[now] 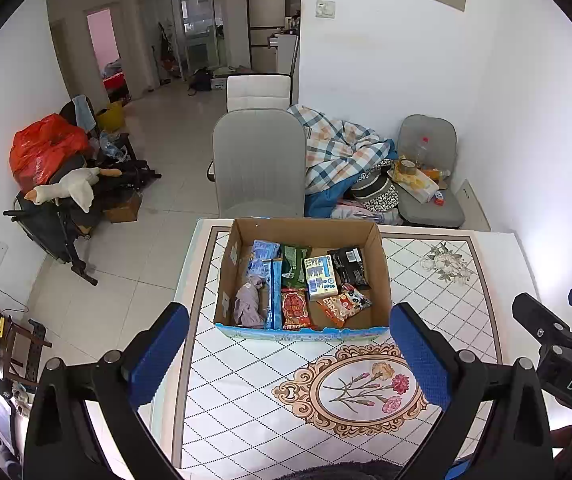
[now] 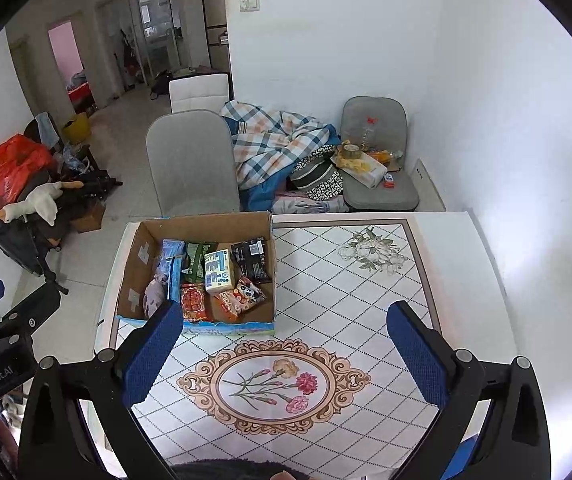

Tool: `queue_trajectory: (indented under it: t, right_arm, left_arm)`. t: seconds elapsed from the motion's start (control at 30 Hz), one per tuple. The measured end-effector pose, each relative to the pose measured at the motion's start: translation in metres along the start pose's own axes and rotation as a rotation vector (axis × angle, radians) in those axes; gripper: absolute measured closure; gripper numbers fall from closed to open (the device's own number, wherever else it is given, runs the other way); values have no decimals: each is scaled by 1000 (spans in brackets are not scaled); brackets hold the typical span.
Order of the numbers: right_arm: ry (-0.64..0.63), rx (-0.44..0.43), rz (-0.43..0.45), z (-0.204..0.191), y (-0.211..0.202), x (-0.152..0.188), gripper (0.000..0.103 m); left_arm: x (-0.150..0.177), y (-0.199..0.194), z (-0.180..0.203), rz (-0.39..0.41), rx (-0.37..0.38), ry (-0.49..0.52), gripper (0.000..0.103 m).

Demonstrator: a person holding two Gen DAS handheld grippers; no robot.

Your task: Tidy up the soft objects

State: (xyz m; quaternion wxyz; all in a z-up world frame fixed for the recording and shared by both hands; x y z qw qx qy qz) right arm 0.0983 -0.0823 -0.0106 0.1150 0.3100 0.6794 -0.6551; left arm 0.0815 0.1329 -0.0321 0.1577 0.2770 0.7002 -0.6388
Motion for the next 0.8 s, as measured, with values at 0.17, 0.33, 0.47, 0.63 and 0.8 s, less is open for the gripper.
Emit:
queue_trajectory:
  t: [0.17, 0.33, 0.47, 0.63, 0.8]
  right_arm:
    - [3, 5, 1, 0, 0, -1, 0]
    - [9, 11, 6, 0, -1, 0, 0]
    - [11, 13, 9, -1, -1, 1, 0]
    - [9, 14, 8, -1, -1, 2, 0]
    - [8, 17, 14, -1, -3, 3, 0]
  left_arm:
    - [0, -1, -1, -5, -2, 0, 0]
    - [-1, -1, -1, -4, -5, -2, 0]
    - [-1, -1, -2, -5, -6, 0, 0]
    - [-1, -1, -2, -7, -5, 0, 0]
    - [-1, 0, -2, -7, -11, 1, 0]
Point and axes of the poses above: each gripper's, at about its wrist camera, not at the fingertips, and y roughly the way its jaws point, z to its right, x to its underside, the point moved 4 cm from there along y, roughly the way its jaws point, and after that the axes turned 14 degrees about y, right-handed, at the moved point
